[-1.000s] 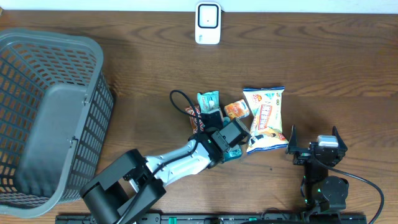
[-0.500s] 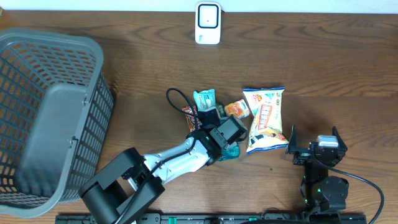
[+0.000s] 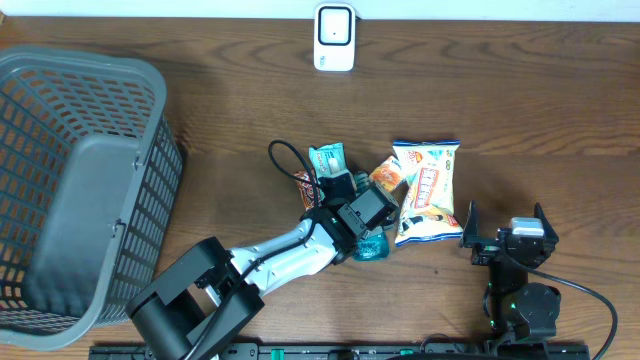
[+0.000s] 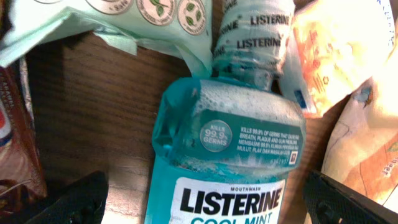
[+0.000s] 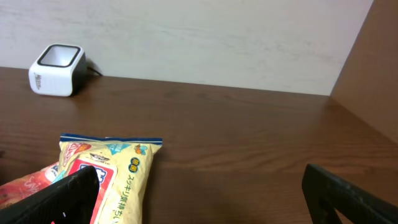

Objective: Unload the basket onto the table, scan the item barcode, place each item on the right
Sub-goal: 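Carry the bottle with the left gripper and lower it among the items, then release the bottle and retract the left gripper to the basket side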

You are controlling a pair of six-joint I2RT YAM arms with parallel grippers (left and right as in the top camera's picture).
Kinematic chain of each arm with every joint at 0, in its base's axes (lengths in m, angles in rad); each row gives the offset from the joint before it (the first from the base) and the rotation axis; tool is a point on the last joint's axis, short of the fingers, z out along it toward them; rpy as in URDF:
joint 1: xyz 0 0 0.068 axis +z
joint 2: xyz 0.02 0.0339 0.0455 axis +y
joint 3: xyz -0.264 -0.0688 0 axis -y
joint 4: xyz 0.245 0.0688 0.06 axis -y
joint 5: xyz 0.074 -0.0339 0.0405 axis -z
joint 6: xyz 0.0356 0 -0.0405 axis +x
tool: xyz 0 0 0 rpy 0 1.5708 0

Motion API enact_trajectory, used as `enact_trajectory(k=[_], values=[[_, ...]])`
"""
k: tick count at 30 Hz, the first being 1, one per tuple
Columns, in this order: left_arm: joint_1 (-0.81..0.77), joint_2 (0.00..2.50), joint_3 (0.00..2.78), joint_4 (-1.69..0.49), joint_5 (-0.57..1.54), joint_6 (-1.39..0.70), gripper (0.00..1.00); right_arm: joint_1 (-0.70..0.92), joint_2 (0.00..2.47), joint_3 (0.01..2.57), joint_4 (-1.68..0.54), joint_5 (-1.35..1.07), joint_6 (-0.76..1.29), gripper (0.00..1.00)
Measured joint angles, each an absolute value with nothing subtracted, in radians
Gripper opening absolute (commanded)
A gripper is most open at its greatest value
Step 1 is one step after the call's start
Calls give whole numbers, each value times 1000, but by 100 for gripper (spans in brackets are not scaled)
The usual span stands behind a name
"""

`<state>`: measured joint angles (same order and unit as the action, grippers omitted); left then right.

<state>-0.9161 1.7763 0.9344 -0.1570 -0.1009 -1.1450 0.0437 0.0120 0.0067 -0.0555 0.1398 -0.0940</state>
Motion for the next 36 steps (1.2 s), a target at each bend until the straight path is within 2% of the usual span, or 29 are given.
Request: enact_trajectory(k=[15, 20, 25, 30, 36], values=[[-913, 1705, 928, -242, -65, -1038, 98, 44, 12, 7, -56, 139, -94, 99], [-913, 1540, 926, -373, -186, -1009, 98, 44, 12, 7, -56, 140, -94, 99], [-897, 1317, 926, -503, -423, -984, 98, 44, 12, 7, -56, 140, -94, 99], [-802, 1110, 926, -516, -524, -905, 98, 44, 12, 7, -55, 140, -94, 99], [-579, 912, 926, -513, -591, -840, 98, 44, 12, 7, -56, 140, -94, 99]])
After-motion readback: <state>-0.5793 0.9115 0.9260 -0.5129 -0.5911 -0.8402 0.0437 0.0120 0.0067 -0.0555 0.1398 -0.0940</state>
